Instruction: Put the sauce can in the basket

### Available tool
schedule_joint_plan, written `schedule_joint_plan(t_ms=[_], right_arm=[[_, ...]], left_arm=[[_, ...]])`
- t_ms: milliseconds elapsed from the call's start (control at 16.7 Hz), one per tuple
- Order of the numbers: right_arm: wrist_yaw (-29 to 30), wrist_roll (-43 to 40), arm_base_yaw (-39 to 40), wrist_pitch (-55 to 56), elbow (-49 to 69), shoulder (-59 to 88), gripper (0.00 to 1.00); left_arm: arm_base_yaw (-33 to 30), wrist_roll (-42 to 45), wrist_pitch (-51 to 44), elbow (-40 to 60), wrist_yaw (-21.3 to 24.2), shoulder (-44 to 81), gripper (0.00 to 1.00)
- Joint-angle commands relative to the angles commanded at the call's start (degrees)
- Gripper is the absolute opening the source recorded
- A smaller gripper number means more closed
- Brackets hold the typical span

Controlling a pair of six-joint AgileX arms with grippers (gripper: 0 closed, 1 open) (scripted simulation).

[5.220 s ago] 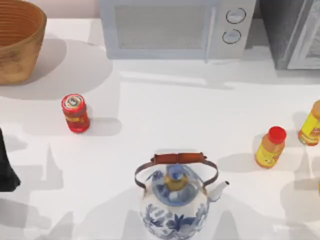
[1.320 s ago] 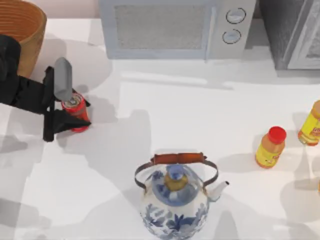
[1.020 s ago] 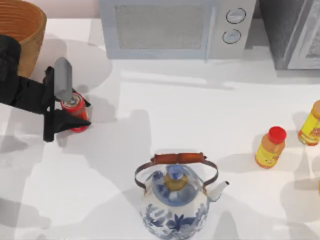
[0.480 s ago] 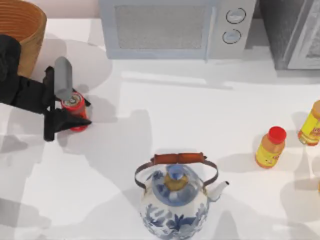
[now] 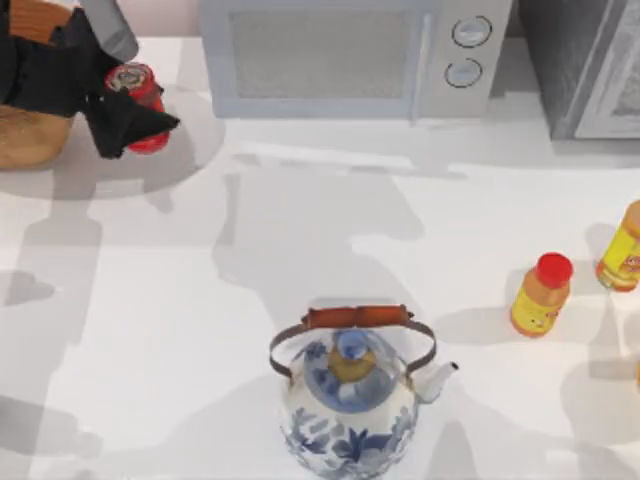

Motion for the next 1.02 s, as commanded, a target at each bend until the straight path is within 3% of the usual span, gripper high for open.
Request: schedule_joint_plan(t_ms=[120, 360, 600, 780, 1020], right_arm=[[0.0, 0.0, 0.0, 0.0, 0.0, 0.0, 1.00], [0.0, 0.0, 0.0, 0.0, 0.0, 0.0, 1.00], [0.0, 0.0, 0.0, 0.0, 0.0, 0.0, 1.00], [0.0, 0.0, 0.0, 0.0, 0.0, 0.0, 1.00], [0.0, 0.0, 0.0, 0.0, 0.0, 0.0, 1.00]], left_arm=[[0.8, -11.4, -0.3, 4.7, -5.9, -2.2, 0.00], [4.1, -31.7, -2.7, 13.9, -21.8, -5.0, 0.00], [7.6, -43.2, -6.4, 21.0, -36.3, -5.8, 0.00], [9.3, -46.0, -8.4, 23.4, -41.2, -5.9, 0.00], [9.4, -46.2, -8.6, 23.7, -41.6, -5.9, 0.00]])
